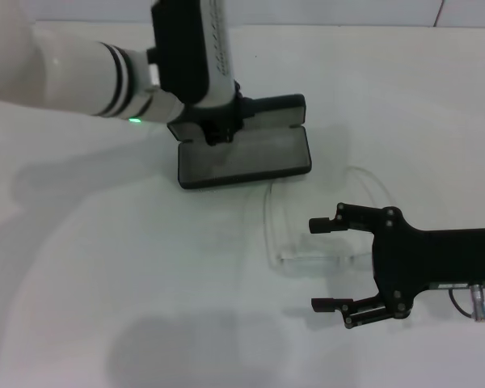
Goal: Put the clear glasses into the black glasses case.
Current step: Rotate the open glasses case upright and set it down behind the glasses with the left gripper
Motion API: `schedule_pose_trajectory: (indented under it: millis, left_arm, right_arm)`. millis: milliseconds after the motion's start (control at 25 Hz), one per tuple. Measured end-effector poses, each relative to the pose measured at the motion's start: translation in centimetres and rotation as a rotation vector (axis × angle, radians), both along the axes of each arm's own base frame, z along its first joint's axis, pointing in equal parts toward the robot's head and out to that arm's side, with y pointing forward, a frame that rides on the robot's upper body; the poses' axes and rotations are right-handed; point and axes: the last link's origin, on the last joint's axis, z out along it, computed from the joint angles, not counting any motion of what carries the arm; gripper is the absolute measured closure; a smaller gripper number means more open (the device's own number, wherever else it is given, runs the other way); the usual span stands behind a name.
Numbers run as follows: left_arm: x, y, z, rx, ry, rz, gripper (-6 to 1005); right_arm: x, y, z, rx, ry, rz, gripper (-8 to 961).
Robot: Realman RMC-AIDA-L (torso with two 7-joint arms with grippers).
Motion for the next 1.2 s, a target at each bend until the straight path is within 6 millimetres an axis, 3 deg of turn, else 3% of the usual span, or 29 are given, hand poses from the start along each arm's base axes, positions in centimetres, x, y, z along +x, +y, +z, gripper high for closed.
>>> schedule_pose_trajectory:
  millis: [320,1080,1200]
  left_arm:
    - [0.6,-0.8,-1.4,-0.041,0.012,0.005,929]
    - [2.0,-1.6,-0.9,-0.094,-0.062,0.068,765]
    - [2.6,-1.8,-0.3,-0.088,-0.121,0.062,650]
  right_arm:
    - [0.0,0.0,-0.1,-0.001,-0.011,0.012,78]
    - [-0.2,0.3,0.1,0.002,-0.019,0.026,78]
    - [-0.2,0.3,0.1,0.0,-0.02,0.027,78]
